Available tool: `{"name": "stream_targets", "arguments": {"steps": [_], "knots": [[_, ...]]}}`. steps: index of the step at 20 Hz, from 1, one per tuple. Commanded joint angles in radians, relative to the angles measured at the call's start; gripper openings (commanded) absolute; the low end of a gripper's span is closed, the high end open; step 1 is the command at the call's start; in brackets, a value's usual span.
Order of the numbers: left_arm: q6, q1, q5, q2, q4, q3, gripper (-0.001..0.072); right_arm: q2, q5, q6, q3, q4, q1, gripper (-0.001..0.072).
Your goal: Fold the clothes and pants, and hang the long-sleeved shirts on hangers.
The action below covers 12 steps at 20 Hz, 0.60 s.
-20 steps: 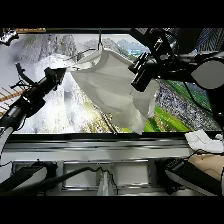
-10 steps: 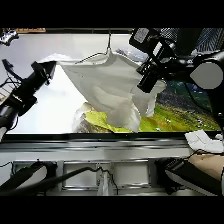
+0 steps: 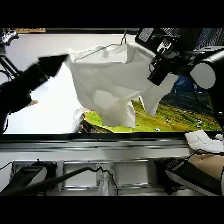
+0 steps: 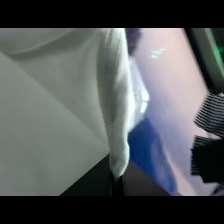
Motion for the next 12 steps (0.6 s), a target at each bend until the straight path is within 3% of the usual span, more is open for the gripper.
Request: {"name": "stream_targets", "arguments": {"steps": [1,2,3,7,12], "knots": [[0.003,-0.158,-0.048,0.023,0.171,0.006,0.0111,0.000,-0.015,0.031,0.029,-0.053,0.000,0.0016],[0.023,-0.195,-0.047,0.026,0.163,0.006,0.0379,0.000,-0.006,0.035,0.040,-0.067,0.000,0.0016],[0.035,-0.219,-0.047,0.027,0.142,0.006,0.0536,0.001,0.000,0.051,0.052,-0.099,0.000,0.0017],[0.034,-0.266,-0.067,0.027,0.120,0.005,0.0536,0.001,-0.037,0.168,0.083,-0.243,-0.074,0.0018],[0.034,-0.267,-0.126,0.027,0.143,0.004,0.0492,0.001,-0.081,0.429,0.122,-0.291,-0.296,0.0018]]}}
